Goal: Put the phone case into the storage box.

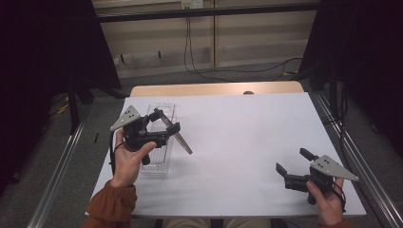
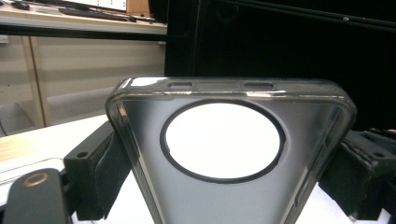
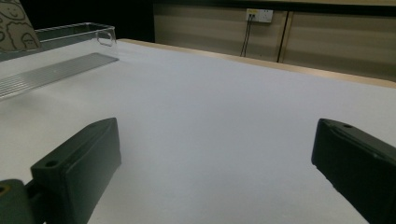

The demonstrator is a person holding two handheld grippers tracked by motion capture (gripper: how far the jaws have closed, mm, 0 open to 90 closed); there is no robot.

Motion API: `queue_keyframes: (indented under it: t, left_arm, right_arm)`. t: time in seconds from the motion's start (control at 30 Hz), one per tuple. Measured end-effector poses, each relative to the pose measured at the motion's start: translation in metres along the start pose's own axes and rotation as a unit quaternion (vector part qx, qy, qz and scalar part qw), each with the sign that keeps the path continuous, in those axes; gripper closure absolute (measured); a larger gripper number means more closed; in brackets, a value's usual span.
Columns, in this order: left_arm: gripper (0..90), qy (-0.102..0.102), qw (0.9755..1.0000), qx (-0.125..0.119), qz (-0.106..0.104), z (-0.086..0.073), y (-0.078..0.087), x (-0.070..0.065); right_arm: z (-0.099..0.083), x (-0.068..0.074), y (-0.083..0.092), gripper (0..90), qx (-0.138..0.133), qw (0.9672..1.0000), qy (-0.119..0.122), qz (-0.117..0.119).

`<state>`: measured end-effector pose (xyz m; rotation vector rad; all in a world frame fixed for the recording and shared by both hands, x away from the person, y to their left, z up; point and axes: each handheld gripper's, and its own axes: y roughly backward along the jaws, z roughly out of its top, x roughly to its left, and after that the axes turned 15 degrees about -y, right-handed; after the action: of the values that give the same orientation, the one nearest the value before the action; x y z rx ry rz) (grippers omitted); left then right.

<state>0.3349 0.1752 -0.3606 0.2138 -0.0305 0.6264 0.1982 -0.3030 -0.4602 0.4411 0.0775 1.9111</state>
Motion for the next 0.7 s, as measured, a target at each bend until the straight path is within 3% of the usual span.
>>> queue_keyframes:
  t: [0.03, 0.17, 0.23, 0.33, 0.4, 0.7]
  left_arm:
    - [12.2, 0.010, 0.9998, -0.014, 0.006, 0.001, -0.001, 0.000]
    - [12.2, 0.015, 0.9995, -0.015, 0.024, 0.005, 0.002, 0.008]
    - [12.2, 0.002, 0.9994, -0.005, 0.033, 0.007, 0.005, 0.013]
    - [12.2, 0.011, 0.9987, -0.013, 0.048, 0.010, 0.006, 0.018]
    - [12.2, 0.001, 0.9985, -0.002, 0.055, 0.011, 0.008, 0.024]
    - [12.2, 0.003, 0.9962, 0.002, 0.087, 0.016, 0.010, 0.035]
  right_arm:
    - [0.000, 0.000, 0.000, 0.7, 0.001, 1.0000, 0.000, 0.003]
    - [0.000, 0.000, 0.000, 0.7, 0.002, 1.0000, -0.001, 0.004]
    - [0.000, -0.001, 0.000, 0.7, 0.003, 1.0000, 0.000, 0.003]
    - [0.000, 0.000, -0.001, 0.7, 0.005, 1.0000, 0.001, 0.004]
    - [0.000, 0.000, -0.001, 0.7, 0.005, 1.0000, -0.001, 0.006]
    - [-0.001, 0.000, -0.002, 0.7, 0.008, 0.9999, 0.001, 0.006]
